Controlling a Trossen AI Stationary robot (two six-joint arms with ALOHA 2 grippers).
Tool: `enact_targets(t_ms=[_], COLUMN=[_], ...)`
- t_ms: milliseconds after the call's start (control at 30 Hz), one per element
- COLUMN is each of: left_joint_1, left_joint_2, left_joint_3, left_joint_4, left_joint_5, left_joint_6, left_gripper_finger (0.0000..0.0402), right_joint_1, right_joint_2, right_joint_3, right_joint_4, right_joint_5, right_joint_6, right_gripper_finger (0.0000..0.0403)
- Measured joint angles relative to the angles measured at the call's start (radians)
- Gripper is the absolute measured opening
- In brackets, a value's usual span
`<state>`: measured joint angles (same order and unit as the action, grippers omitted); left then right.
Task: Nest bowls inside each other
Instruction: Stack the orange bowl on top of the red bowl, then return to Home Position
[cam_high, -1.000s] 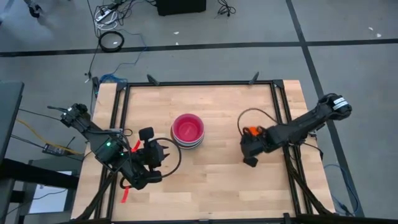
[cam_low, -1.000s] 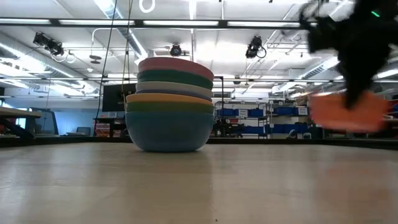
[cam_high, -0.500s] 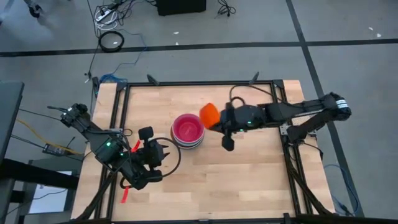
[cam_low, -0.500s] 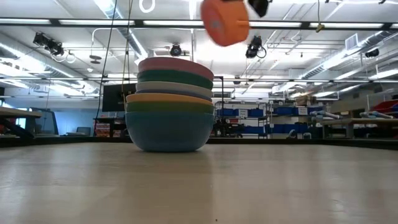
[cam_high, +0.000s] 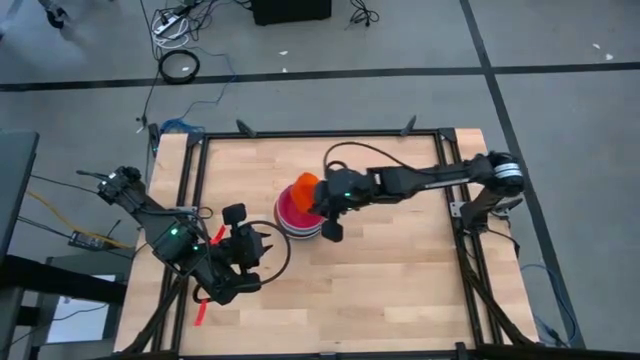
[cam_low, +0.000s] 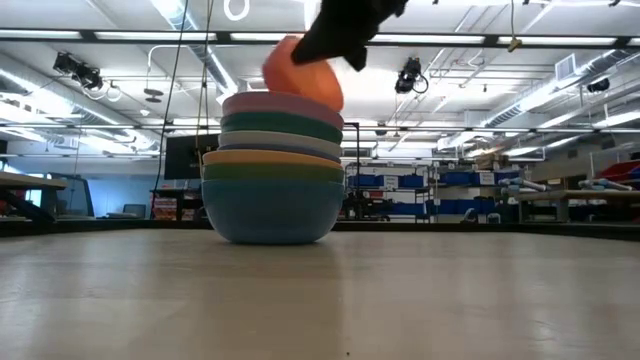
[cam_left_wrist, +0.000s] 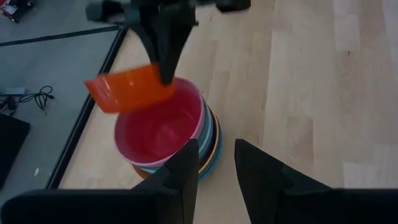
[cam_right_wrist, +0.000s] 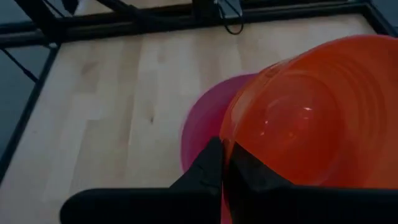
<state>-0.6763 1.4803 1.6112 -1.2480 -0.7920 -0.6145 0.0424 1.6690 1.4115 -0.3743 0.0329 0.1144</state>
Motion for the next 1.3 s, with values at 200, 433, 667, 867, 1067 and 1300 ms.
enact_targets(t_ms=[200, 433, 667, 867, 1067, 1300], left_joint_1=[0.000, 0.000, 0.000, 0.000, -0.002, -0.025], left_joint_2=[0.000, 0.000, -0.001, 0.000, 0.000, -0.004], left_joint_3=[0.000, 0.000, 0.000, 0.000, 0.000, 0.000], left_joint_4=[0.000, -0.001, -0.001, -0.001, -0.006, -0.011], left_joint_5=[0.000, 0.000, -0.001, 0.000, -0.001, -0.008], left_joint_6=[-0.001, -0.001, -0.001, -0.007, -0.022, 0.083], left_gripper_finger=[0.0113, 0.0113, 0.0113, 0.0113, 0.0113, 0.0113], right_joint_1=[-0.006, -0.006, -0.005, 0.011, 0.076, 0.197], right_joint_2=[0.113, 0.161, 0.160, 0.133, 0.079, -0.059], right_joint_3=[0.120, 0.196, 0.209, 0.209, 0.208, 0.208], right_joint_4=[-0.135, -0.228, -0.255, -0.278, -0.411, -0.455], right_joint_5=[-0.003, -0.023, -0.025, 0.035, 0.213, 0.235], right_joint_6=[-0.042, -0.074, -0.050, -0.022, 0.022, 0.064], right_gripper_finger=[0.0000, 0.0022, 0.0091, 0.0116, 0.0113, 0.0108])
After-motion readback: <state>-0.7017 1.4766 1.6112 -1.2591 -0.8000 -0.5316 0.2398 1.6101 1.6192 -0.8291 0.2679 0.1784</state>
